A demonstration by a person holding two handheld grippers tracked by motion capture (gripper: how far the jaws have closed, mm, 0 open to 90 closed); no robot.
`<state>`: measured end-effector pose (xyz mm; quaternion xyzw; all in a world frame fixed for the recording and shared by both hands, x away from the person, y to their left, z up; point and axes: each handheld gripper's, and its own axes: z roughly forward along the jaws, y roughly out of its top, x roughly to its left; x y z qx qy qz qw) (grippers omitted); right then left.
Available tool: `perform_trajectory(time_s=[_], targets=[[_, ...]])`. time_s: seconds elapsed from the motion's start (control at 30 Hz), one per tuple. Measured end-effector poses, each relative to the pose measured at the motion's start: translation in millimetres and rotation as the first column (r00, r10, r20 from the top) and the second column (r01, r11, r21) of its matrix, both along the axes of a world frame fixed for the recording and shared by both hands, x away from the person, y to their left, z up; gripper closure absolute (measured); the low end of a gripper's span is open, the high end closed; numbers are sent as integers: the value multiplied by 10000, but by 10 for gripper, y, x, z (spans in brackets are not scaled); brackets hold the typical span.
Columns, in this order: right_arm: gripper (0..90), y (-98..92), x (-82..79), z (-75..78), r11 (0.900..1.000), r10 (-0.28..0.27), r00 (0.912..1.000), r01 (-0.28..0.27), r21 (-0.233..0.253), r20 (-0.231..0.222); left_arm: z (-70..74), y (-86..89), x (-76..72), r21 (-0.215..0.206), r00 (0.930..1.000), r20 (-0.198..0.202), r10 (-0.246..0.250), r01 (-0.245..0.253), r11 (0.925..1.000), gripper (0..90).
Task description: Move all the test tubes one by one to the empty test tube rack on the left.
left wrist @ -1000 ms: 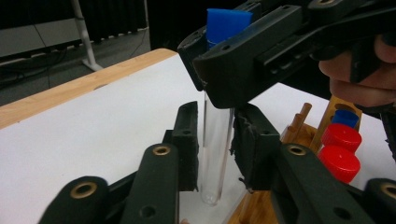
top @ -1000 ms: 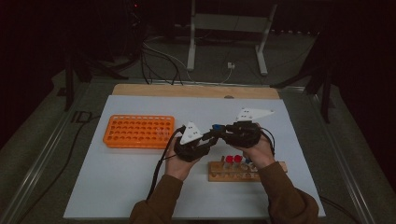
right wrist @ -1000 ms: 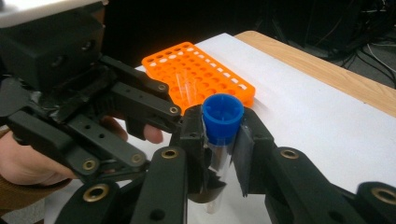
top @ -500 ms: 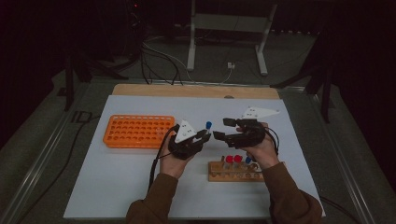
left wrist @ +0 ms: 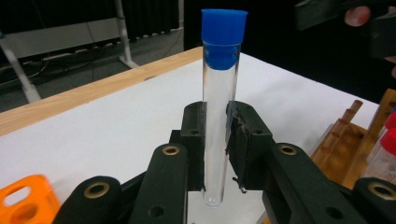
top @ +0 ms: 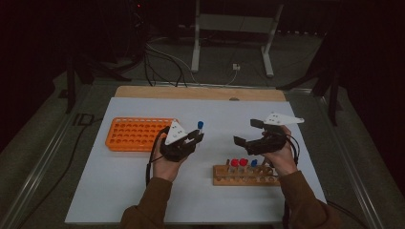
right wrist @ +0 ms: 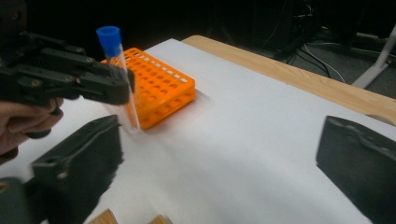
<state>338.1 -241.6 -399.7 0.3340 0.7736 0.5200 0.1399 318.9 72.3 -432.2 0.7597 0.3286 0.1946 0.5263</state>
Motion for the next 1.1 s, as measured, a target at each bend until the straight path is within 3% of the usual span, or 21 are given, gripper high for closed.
perform_trajectory(time_s=[0.6,1.1], targets=[[0,-280,-33,-30,9986,-511,9987,511,129,55,23,499,-22,-189,9960,90,890,-888,9959,769],[0,-342,-34,-28,9980,-612,9981,611,189,45,-104,940,-27,-170,9763,116,2161,-2159,9763,768]])
